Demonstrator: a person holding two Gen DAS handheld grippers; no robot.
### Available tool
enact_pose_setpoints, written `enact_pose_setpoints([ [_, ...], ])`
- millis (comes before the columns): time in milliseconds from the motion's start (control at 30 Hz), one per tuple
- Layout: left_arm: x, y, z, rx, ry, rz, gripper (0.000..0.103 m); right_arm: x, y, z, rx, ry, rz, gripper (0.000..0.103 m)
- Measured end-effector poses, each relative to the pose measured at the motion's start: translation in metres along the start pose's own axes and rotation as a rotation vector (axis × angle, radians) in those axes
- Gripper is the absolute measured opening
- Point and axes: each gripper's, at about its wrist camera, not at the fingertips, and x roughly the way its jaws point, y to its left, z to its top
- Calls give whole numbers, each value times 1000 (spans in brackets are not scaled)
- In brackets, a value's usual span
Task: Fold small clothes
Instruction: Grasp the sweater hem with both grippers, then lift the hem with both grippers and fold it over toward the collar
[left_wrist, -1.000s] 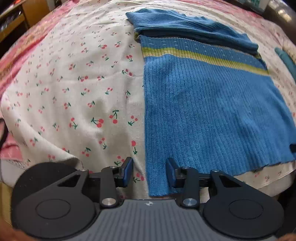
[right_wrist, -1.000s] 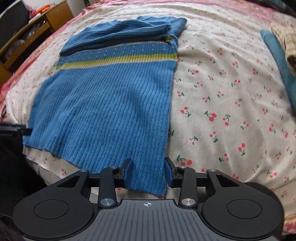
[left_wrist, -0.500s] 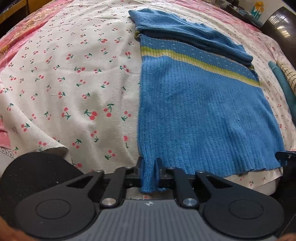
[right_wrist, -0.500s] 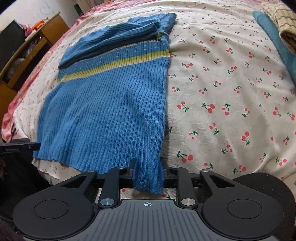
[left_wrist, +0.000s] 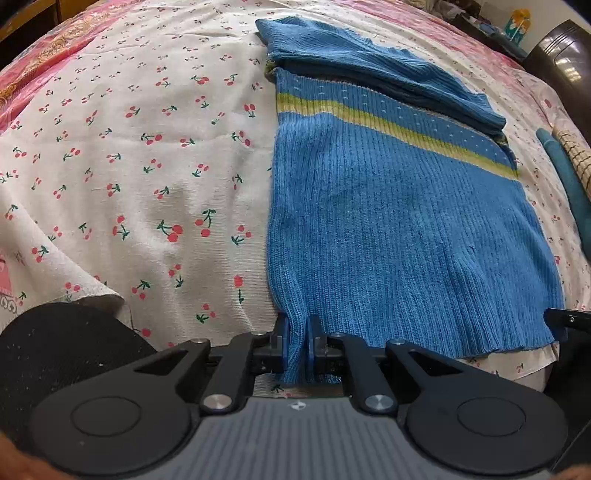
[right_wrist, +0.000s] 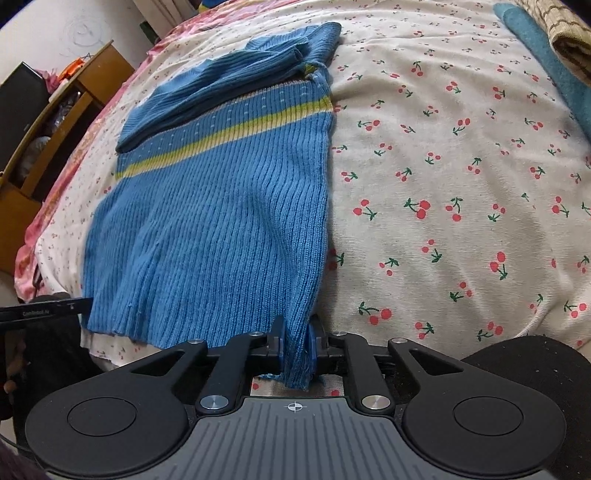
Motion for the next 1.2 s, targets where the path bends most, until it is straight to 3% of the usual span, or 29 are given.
enact_pose_setpoints([
  [300, -18, -1, -2, -23, -47, -26, 13, -11, -8, -4, 42, -63, 80, 7],
  [600, -42, -5, 29, -81, -131, -198, 13, -32, -17, -5, 183, -213, 255, 6],
  [833, -46, 7, 66, -177, -228, -352, 13, -44, -14, 32, 263, -305, 308, 6],
  [1200, -41, 38, 132, -288, -350, -416, 12, -36, -9, 111, 316, -428, 360, 6],
])
